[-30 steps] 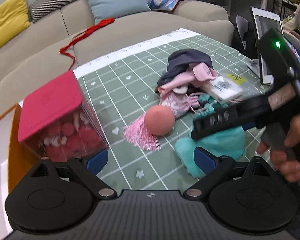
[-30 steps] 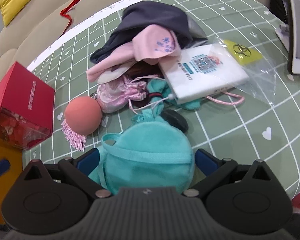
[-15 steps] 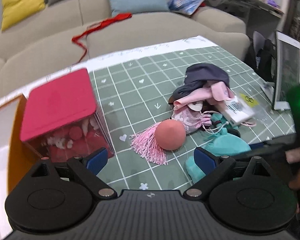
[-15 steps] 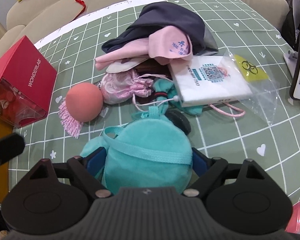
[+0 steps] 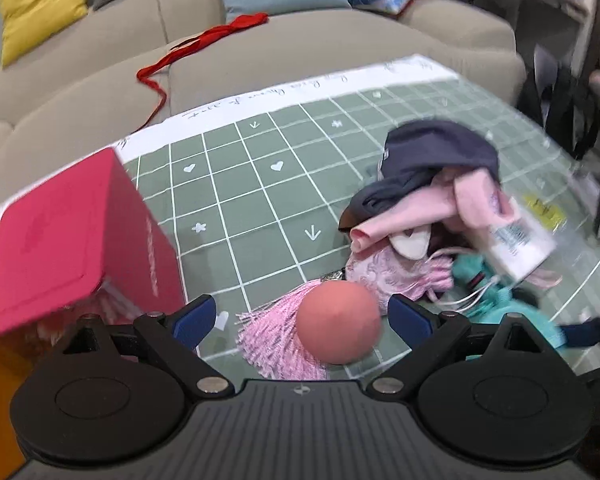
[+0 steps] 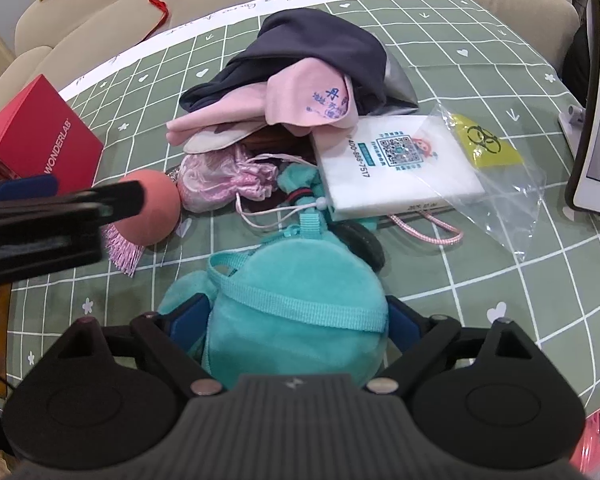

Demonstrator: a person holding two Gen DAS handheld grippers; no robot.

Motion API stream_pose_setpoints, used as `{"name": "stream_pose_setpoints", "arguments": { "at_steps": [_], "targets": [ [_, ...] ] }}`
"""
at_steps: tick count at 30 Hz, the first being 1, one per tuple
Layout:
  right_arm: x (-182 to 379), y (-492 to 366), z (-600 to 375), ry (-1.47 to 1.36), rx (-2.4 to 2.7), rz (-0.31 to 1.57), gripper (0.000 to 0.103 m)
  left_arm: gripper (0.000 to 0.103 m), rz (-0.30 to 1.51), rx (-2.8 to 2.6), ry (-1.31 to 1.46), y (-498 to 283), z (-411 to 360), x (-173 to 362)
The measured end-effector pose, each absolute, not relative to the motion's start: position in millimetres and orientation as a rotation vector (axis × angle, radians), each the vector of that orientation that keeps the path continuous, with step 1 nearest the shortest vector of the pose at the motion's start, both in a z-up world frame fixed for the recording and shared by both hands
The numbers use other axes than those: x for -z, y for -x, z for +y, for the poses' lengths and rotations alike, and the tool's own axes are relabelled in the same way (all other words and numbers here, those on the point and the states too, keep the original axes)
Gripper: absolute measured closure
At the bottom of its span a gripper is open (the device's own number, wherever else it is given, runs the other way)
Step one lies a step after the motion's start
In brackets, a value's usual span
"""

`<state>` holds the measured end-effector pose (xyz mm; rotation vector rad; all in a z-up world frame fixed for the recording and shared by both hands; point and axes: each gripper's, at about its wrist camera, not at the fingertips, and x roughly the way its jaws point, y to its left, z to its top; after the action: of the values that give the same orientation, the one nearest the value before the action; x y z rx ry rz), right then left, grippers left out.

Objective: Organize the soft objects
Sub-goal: 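Grasp the pink-orange ball with the left tool while the right tool closes on the teal plush, then lift the teal plush with the right tool while the left tool holds the ball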

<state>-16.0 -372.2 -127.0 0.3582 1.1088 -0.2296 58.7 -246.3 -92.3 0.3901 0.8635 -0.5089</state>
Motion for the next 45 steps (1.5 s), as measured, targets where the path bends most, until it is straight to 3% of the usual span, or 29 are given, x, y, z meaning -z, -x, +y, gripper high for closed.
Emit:
{"name": "stream_pose_setpoints", "arguments": {
  "at_steps": [10,17,28,34,38,42,44,45],
  "targets": [
    [126.5,16.4,-368.2,-0.338,0.226,1.103,0.011,0.002,0.853,0.539,-0.478,-63.6,-261.3,116.7],
    [126.5,14.0,-367.1,-0.336,0.235,1.114,0.011,0.044,0.848,0.558,-0.536,-57.6,-265.9,127.4],
    [123.3,19.6,-381.6,-0.451,0.259,1.094,0.018,0.045,0.777,0.520,-0.476,-53.7,-247.7,95.7],
    [121.5,30.4,-399.6,-0.593,0.293,1.055,0.032,0.045,0.781,0.510,-0.401,-49.4,-221.9,67.4],
    [119.3,34.6,-401.6,-0.591,0.333,1.055,0.051,0.044,0.792,0.516,-0.363,-43.5,-205.5,56.7],
    [117.4,37.4,-402.7,-0.564,0.339,1.049,0.061,0.044,0.798,0.530,-0.362,-34.8,-195.3,52.5],
    [114.7,40.4,-403.9,-0.536,0.338,1.028,0.079,0.044,0.789,0.520,-0.352,-30.4,-190.1,52.0],
    [112.0,43.4,-404.6,-0.529,0.348,1.006,0.082,0.044,0.780,0.511,-0.331,-27.6,-185.7,51.8]
  ]
}}
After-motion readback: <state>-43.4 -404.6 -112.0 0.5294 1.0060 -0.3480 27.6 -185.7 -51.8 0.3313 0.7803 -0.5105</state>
